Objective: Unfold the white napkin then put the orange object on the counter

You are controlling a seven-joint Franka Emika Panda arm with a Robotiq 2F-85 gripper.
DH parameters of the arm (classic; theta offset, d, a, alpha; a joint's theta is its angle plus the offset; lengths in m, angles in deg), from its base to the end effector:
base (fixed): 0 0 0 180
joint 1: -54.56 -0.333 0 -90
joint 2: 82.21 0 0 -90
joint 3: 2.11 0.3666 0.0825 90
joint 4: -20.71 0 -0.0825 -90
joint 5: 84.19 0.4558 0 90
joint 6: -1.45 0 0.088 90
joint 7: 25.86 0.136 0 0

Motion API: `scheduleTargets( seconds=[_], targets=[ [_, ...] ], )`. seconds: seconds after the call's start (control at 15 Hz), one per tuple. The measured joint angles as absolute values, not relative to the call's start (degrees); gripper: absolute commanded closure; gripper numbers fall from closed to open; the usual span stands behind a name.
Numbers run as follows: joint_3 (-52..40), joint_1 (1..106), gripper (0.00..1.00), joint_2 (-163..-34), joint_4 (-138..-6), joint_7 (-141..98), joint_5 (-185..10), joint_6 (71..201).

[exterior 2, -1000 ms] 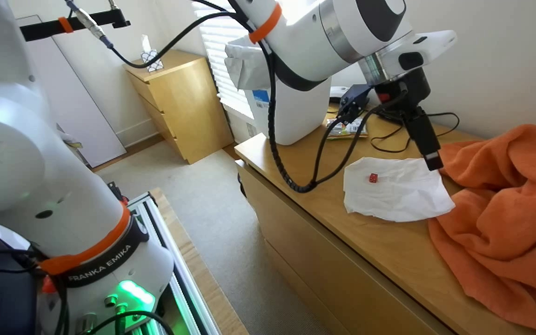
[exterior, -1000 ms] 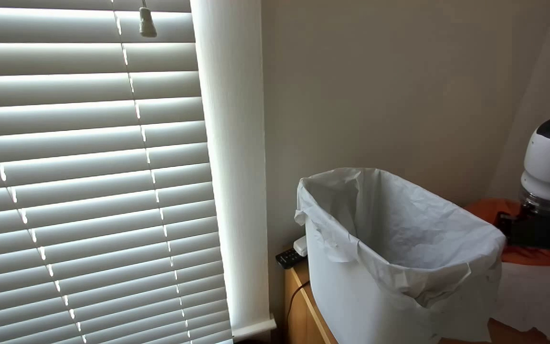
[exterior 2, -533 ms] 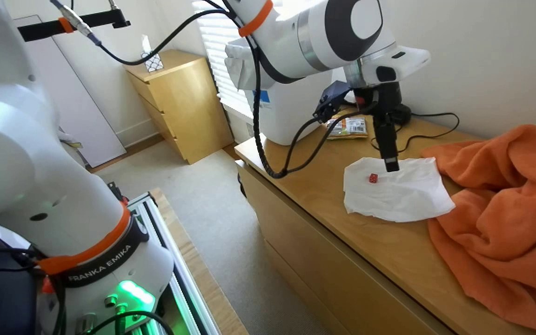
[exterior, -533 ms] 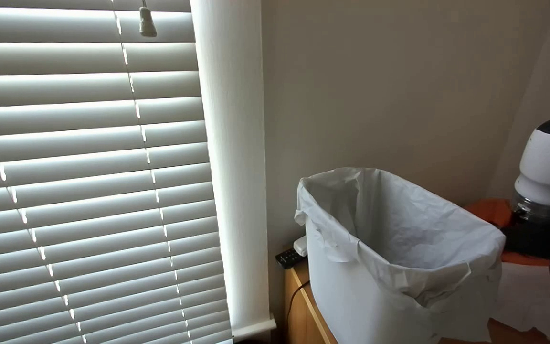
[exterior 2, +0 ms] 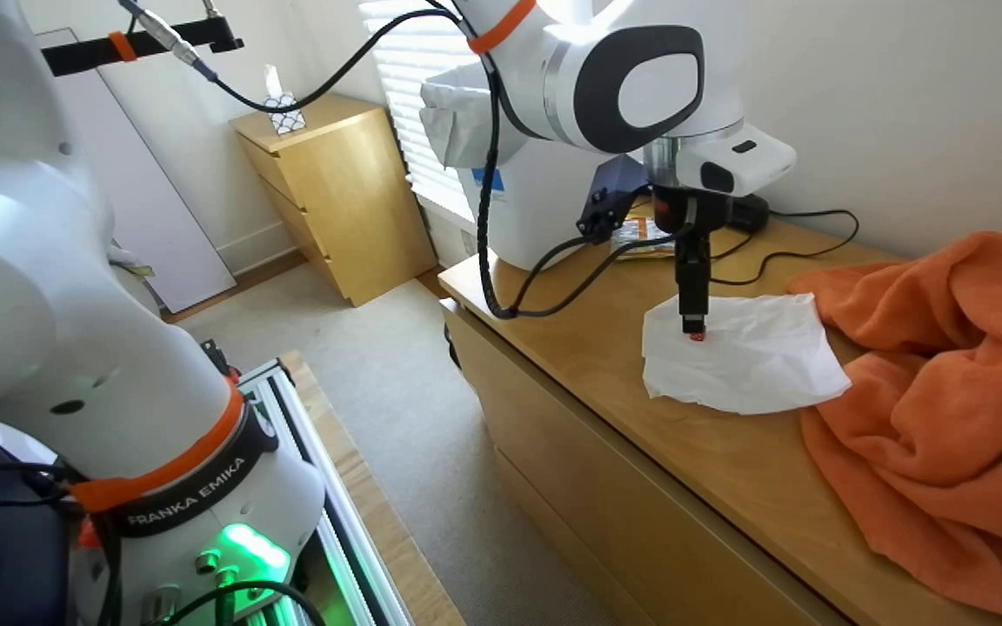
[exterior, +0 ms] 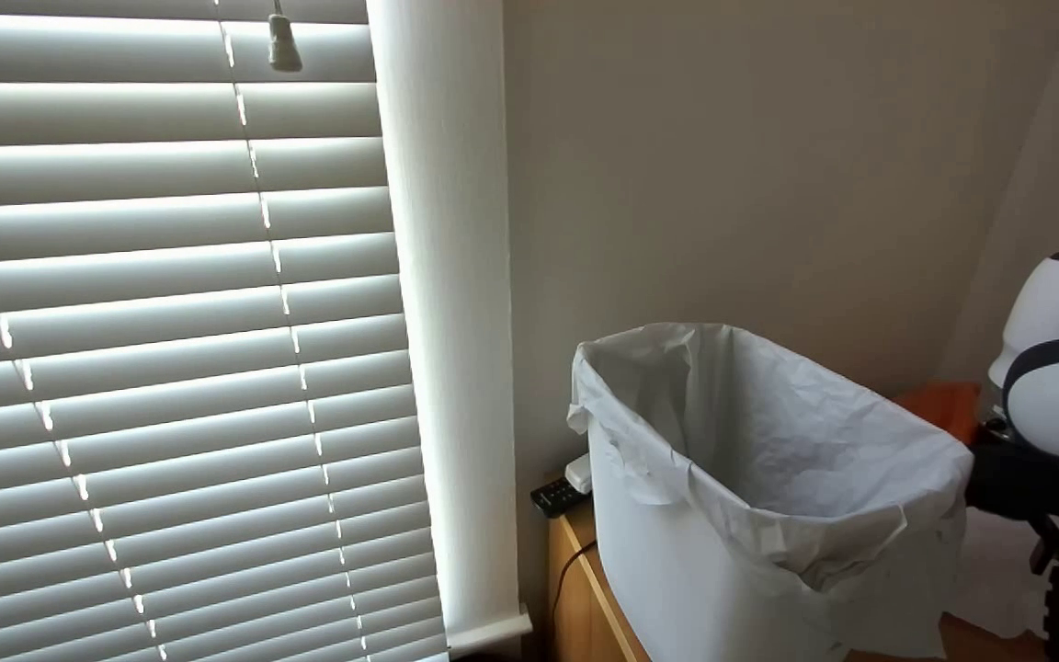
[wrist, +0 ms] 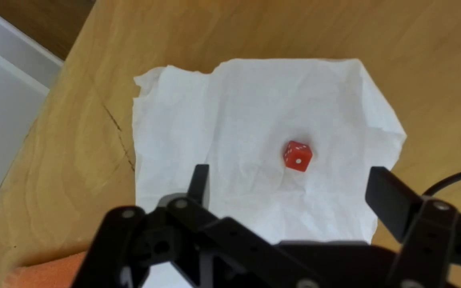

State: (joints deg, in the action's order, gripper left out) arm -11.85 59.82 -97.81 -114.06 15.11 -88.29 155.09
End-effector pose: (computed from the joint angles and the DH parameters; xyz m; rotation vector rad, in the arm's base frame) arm 0.5513 -0.1499 0.1799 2.7655 -1.3464 0.1167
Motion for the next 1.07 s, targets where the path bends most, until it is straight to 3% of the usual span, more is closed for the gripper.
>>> scheduleTargets(
  seconds=[0.2, 0.6, 0.87, 0.93, 1.0, 1.07],
  targets=[
    [-11.8, 59.8, 0.15, -98.8, -113.6, 11.1, -84.2, 154.5],
    [-11.9, 59.8, 0.22, -101.2, -111.8, 8.1, -81.5, 154.3],
    [-11.9, 59.8, 0.36, -102.9, -110.0, 6.8, -80.7, 154.3],
    [-11.9, 59.8, 0.36, -103.4, -109.6, 6.5, -80.5, 154.3],
    [-11.9, 59.8, 0.43, -103.8, -109.1, 6.3, -80.3, 154.3],
    [-11.9, 59.7, 0.42, -104.2, -108.6, 6.1, -80.2, 154.3]
  ],
)
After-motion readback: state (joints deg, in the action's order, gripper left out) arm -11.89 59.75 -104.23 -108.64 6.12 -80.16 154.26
